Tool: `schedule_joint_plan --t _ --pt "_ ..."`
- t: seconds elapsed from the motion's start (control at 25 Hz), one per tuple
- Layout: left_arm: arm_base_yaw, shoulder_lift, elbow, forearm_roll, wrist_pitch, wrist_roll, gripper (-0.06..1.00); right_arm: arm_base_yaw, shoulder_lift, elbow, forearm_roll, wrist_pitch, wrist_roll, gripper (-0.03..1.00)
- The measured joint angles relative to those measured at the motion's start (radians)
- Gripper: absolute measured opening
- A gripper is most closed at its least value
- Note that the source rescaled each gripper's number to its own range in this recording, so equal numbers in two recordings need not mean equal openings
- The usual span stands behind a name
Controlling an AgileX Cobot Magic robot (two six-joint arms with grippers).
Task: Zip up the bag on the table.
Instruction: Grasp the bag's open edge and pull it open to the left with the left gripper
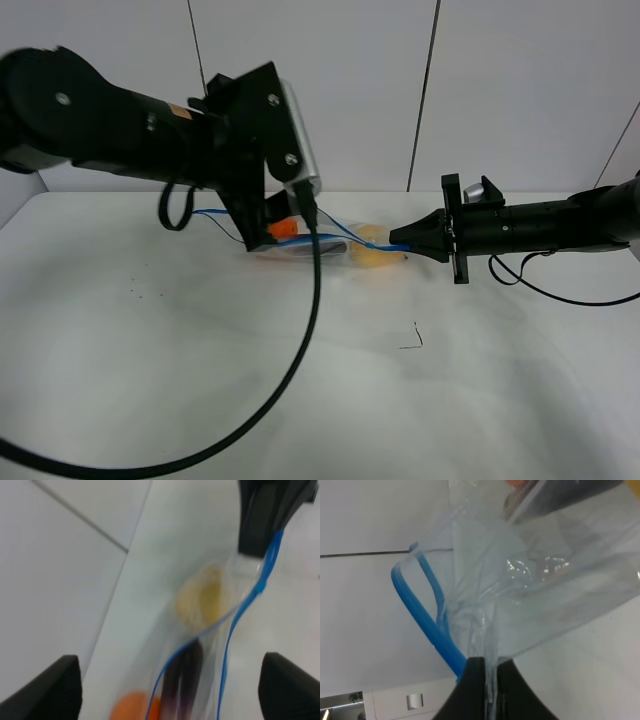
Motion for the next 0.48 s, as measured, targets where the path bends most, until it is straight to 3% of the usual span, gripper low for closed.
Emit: schedule_joint_plan --t 0.28,0.48 --pt "-0.119 0.14 0.0 0.0 -0.224 0.0 0.95 0.0 0.0 0.0 0.0 0.0 0.011 0.0" --pt "-0.167 0.231 -0.001 -0.001 -0.291 0.0 0.92 0.0 0.0 0.0 0.004 0.0 0.011 0.0"
